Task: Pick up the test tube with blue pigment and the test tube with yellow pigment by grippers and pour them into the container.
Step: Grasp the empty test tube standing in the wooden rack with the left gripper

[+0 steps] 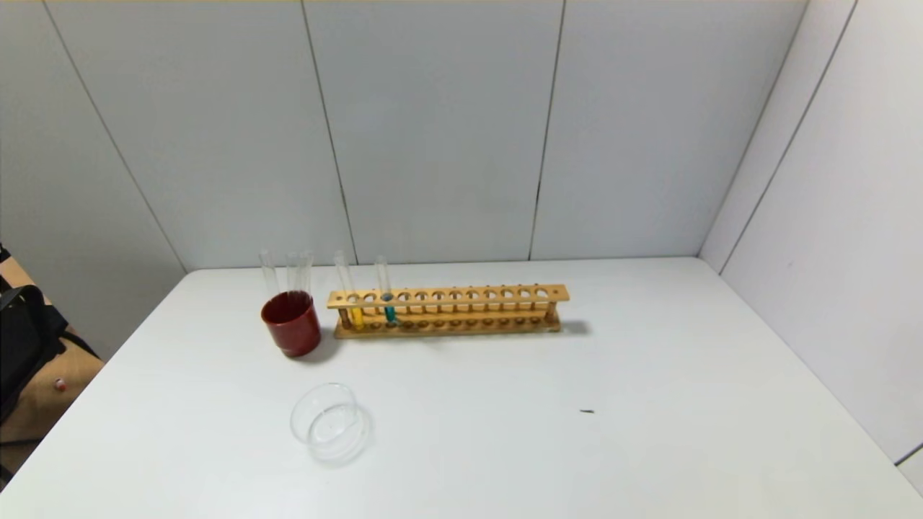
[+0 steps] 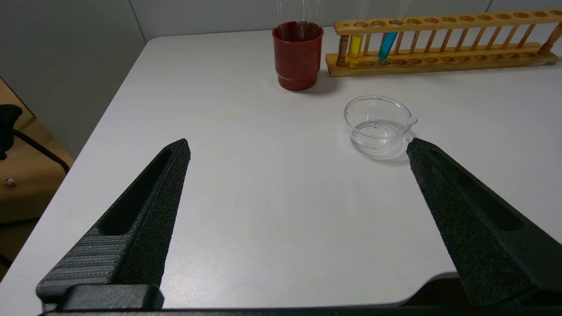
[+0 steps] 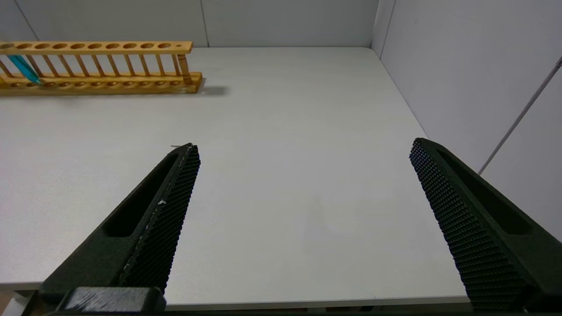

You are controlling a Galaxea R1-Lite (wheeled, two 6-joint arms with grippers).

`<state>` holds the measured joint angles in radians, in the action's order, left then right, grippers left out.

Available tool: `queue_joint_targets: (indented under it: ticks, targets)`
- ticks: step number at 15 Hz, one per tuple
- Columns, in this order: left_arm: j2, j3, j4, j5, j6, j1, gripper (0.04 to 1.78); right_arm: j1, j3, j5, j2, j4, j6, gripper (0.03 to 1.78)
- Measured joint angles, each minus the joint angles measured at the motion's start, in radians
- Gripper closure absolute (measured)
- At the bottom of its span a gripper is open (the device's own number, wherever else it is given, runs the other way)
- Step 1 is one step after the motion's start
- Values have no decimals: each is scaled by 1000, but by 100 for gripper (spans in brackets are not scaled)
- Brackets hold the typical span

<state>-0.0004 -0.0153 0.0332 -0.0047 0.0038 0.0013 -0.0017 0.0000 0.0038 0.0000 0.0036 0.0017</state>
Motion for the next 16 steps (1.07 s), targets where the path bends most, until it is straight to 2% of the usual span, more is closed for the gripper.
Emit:
queue_joint_targets:
  ticks: [7,9,11,13,16]
  targets:
    - [0,13,-34,2,38,0,8,0,0,0,0,0,0,6]
    - [0,6,-28,-30,66,0,8,0,0,0,0,0,0,6]
    - [2,-64,-3,-91,61,0,8,0,0,0,0,-1,0,6]
    - [29,-199,76,-174,59,0,8,0,0,0,0,0,0,6]
    - [183,-367,124,-246,58,0,8,0,0,0,0,-1,0,6]
